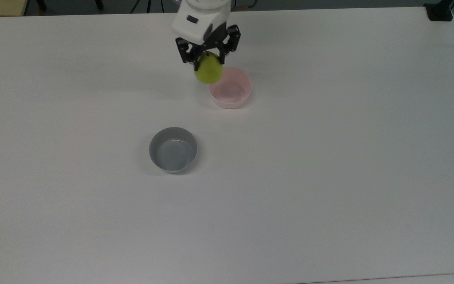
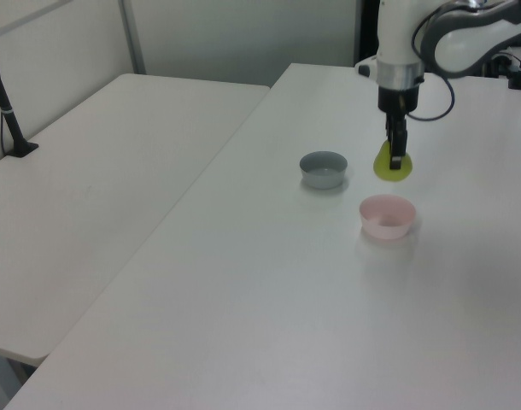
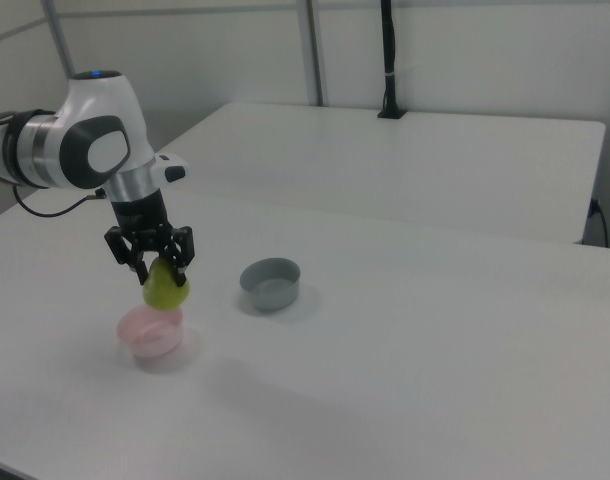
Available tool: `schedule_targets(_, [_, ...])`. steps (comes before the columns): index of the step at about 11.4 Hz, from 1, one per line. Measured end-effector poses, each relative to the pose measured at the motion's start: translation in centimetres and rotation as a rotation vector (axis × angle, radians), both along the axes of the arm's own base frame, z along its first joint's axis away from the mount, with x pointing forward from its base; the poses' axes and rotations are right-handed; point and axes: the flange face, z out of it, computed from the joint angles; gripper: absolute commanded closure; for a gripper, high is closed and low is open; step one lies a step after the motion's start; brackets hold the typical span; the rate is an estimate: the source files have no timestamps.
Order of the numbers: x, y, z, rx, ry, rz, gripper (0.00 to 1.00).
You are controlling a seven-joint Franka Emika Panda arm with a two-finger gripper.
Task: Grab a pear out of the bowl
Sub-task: 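Lift the pear up out of the pink bowl, then carry the pear away from the bowls and lower it to the table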
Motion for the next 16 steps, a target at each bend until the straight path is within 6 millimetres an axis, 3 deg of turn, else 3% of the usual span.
schedule_targets(2, [-0.5, -3.5, 1.7, -0.014, -0.006, -0.034, 0.93])
schedule_targets(4, [-0.7, -8.2, 1.7, -0.034, 0.0, -0.047, 0.93])
schedule_targets(8, [-2.3, -20.6, 1.5, -0.032, -0.014, -0.094, 0.93])
schedule_targets(13, [-2.9, -28.6, -2.5, -0.038, -0.031, -0.12, 0.93])
schedule_targets(16, [-1.9, -30.2, -6.5, -0.048, -0.042, -0.126, 0.93])
